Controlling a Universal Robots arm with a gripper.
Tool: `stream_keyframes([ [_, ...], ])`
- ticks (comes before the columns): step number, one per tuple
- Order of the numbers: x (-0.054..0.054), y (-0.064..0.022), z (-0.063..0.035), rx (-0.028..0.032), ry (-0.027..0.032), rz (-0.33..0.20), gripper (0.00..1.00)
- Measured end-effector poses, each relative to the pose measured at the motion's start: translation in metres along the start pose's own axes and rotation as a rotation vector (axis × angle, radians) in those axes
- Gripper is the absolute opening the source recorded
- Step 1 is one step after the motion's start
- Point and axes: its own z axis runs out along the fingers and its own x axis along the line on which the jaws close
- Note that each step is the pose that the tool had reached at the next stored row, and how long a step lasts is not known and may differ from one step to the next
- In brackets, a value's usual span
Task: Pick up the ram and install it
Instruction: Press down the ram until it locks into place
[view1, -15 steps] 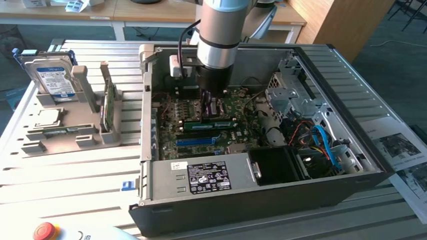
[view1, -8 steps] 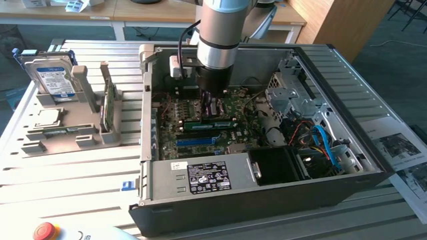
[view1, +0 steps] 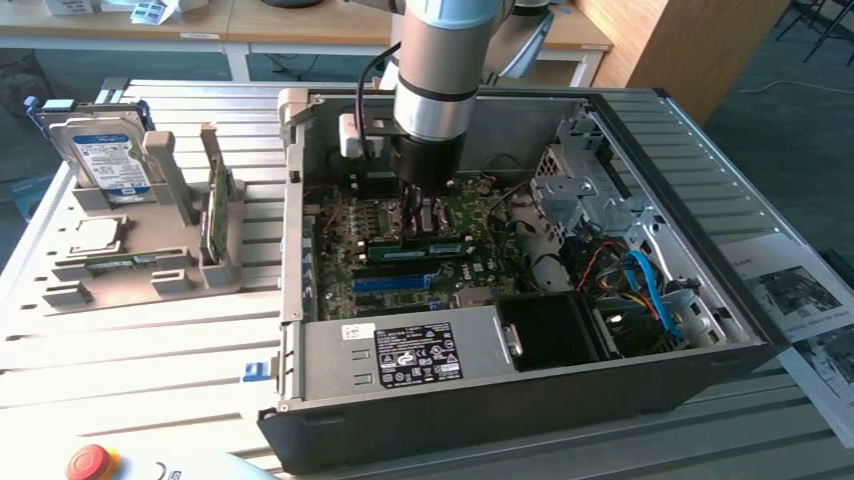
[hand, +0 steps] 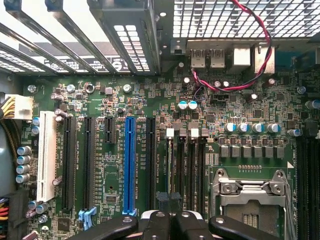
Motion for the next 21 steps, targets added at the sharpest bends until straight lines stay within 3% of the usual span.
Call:
stream_keyframes([
  [21, -0.0003, -0.0002, 0.0028, 0.0004, -0.0009, 0.000, 0.10],
])
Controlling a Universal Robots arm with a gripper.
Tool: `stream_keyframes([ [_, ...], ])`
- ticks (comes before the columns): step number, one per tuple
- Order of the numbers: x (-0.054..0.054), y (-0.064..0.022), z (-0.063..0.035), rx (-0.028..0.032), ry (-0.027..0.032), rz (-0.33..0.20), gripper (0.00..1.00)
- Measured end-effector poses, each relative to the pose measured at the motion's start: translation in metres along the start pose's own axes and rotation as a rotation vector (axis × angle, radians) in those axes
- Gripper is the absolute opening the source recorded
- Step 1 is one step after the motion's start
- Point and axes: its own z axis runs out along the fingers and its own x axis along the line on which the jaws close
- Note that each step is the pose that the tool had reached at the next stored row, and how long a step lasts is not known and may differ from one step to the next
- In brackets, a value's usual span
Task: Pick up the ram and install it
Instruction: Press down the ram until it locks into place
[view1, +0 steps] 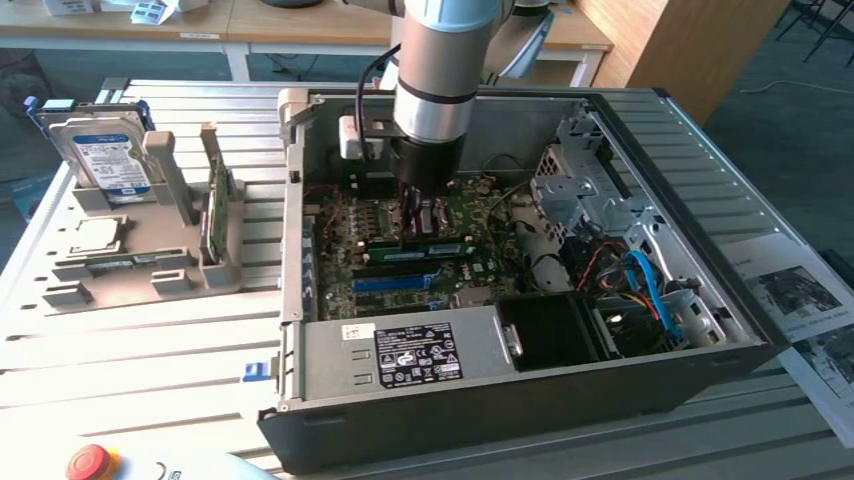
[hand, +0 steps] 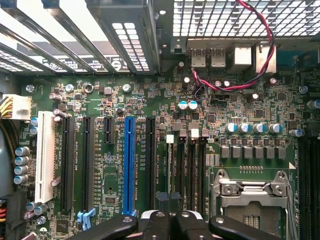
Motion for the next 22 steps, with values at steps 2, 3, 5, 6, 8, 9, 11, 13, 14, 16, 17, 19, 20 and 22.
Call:
stream_keyframes([
  [2, 0.000, -0.0002, -0.0012, 0.0010, -0.0009, 0.000, 0.10],
  [3, 0.000, -0.0001, -0.0022, 0.0005, -0.0004, 0.000, 0.10],
  [5, 0.000, 0.0001, -0.0043, -0.0001, 0.0003, 0.000, 0.10],
  [6, 0.000, 0.0001, -0.0052, -0.0001, 0.0003, 0.000, 0.10],
  [8, 0.000, 0.0003, -0.0072, -0.0002, 0.0005, 0.000, 0.10],
  [9, 0.001, 0.0003, -0.0083, -0.0002, 0.0005, 0.000, 0.10],
  [11, 0.001, 0.0003, -0.0104, -0.0002, 0.0005, 0.000, 0.10],
  [13, 0.001, 0.0003, -0.0127, -0.0003, 0.0006, 0.000, 0.10],
  [14, 0.001, 0.0002, -0.0138, -0.0003, 0.0006, 0.000, 0.10],
  [16, 0.001, 0.0002, -0.0160, -0.0002, 0.0005, 0.000, 0.10],
  [17, 0.001, 0.0002, -0.0171, -0.0002, 0.0006, 0.000, 0.10],
  [19, 0.001, 0.0002, -0.0197, -0.0002, 0.0006, 0.000, 0.10],
  [20, 0.001, 0.0002, -0.0211, -0.0003, 0.0006, 0.000, 0.10],
  [22, 0.001, 0.0003, -0.0238, -0.0002, 0.0006, 0.000, 0.10],
])
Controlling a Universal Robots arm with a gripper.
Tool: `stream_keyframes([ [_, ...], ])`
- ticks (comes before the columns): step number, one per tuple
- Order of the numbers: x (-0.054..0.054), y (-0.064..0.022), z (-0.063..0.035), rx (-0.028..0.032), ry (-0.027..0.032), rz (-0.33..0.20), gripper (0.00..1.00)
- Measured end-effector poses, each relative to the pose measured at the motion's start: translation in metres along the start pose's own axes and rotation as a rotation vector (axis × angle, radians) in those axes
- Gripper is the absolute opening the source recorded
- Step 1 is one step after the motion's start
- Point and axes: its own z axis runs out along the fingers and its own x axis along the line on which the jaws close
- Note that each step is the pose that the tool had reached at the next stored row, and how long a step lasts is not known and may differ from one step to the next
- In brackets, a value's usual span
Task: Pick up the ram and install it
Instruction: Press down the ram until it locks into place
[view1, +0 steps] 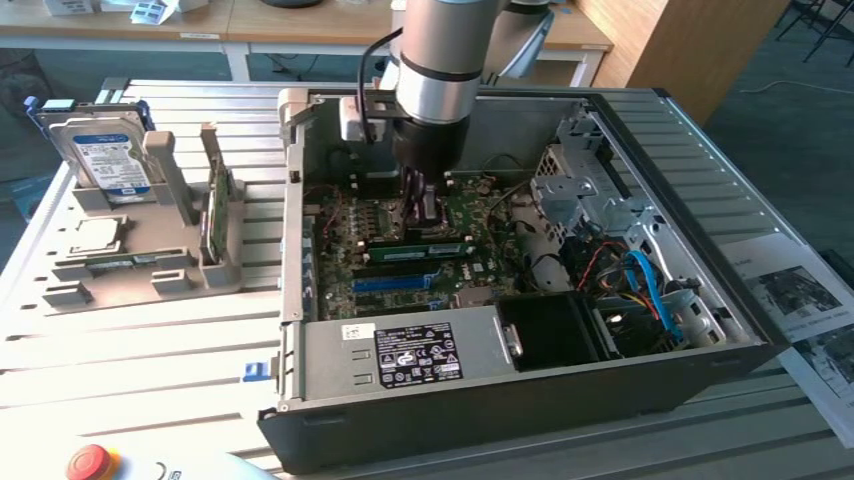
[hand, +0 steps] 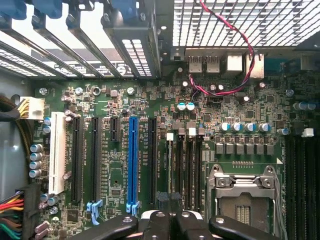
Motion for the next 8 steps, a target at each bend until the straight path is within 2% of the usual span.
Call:
stream_keyframes([
  [8, 0.001, 0.0004, -0.0114, 0.0000, 0.0000, 0.000, 0.10],
])
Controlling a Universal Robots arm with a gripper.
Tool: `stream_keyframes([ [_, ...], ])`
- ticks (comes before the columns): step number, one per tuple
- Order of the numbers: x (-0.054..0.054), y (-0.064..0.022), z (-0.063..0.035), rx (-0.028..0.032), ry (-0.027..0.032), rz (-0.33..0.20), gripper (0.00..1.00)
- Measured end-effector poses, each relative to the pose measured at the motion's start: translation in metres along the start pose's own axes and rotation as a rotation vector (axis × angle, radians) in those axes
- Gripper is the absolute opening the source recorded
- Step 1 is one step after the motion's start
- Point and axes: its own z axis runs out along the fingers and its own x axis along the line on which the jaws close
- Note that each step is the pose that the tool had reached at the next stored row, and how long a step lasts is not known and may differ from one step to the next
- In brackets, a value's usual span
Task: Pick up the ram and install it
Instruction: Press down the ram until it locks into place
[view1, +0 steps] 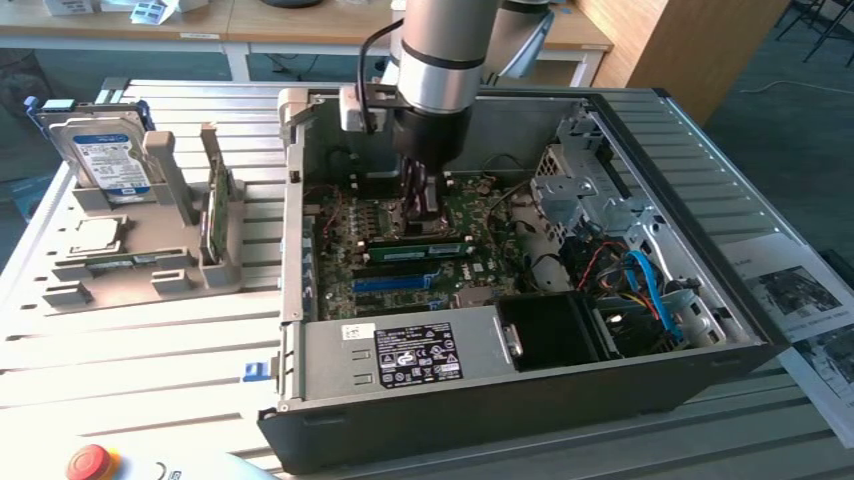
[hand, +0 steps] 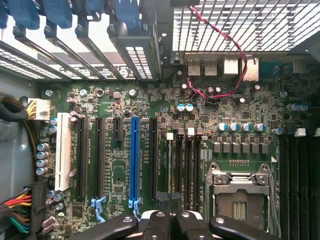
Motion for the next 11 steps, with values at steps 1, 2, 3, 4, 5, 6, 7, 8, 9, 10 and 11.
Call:
stream_keyframes([
  [1, 0.000, 0.0001, -0.0015, 0.0001, 0.0000, 0.000, 0.10],
  [2, 0.000, 0.0001, -0.0032, 0.0000, 0.0001, 0.000, 0.10],
  [3, 0.000, 0.0002, -0.0049, 0.0000, 0.0001, 0.000, 0.10],
  [4, 0.000, 0.0003, -0.0066, 0.0000, 0.0000, 0.000, 0.10],
  [5, 0.000, 0.0003, -0.0082, 0.0001, -0.0001, 0.000, 0.10],
  [6, 0.001, 0.0004, -0.0099, 0.0000, 0.0000, 0.000, 0.10],
  [7, 0.001, 0.0004, -0.0115, 0.0000, 0.0000, 0.000, 0.10],
  [8, 0.001, 0.0005, -0.0133, 0.0001, -0.0001, 0.000, 0.10],
  [9, 0.001, 0.0005, -0.0150, 0.0000, 0.0000, 0.000, 0.10],
  [10, 0.001, 0.0006, -0.0178, 0.0000, 0.0000, 0.000, 0.10],
  [11, 0.001, 0.0006, -0.0194, 0.0000, 0.0001, 0.000, 0.10],
])
